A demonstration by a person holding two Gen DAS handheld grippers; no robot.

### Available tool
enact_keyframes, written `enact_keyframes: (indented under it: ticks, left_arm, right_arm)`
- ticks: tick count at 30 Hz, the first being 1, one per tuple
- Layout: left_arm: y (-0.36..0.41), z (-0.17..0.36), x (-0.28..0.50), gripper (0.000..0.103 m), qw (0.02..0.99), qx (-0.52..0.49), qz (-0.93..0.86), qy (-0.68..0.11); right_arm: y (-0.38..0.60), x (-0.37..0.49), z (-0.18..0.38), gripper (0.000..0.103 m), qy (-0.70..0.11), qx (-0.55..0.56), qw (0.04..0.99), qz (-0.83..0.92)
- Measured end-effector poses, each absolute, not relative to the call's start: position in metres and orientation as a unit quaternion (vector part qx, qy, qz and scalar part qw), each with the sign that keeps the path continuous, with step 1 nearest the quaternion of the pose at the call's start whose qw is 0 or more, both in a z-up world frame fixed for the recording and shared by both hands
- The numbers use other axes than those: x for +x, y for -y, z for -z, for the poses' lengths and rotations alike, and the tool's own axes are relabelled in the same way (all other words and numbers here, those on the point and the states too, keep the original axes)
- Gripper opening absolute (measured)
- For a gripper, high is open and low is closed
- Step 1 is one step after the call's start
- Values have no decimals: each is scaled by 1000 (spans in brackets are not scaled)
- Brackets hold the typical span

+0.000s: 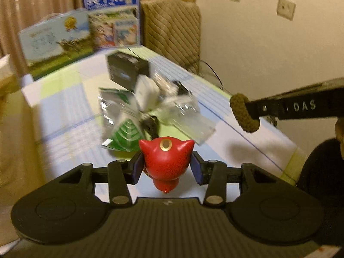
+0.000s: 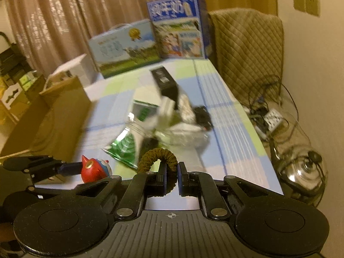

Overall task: Organize objects
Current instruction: 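Carry the red figurine with the left tool while the right tool carries the ring to the cardboard box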

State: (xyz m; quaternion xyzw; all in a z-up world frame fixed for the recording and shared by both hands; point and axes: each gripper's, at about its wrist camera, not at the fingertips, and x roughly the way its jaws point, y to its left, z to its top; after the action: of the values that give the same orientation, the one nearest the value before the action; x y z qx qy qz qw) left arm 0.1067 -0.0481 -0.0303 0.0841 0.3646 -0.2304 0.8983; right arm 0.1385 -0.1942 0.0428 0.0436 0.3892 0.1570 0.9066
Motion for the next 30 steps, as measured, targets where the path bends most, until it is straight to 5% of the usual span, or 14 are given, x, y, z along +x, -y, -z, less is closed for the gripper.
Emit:
enact_keyframes:
  ticks: [16,30]
  left_arm:
    - [-90,-77,89,41,945,45,108,-306]
    - [-212,-76,103,41,946,19,16,-324]
  right_arm:
    - [53,149,-108,6,-342,25,885,-314]
    - [-77,189,-78,6,-365,0,846,-389]
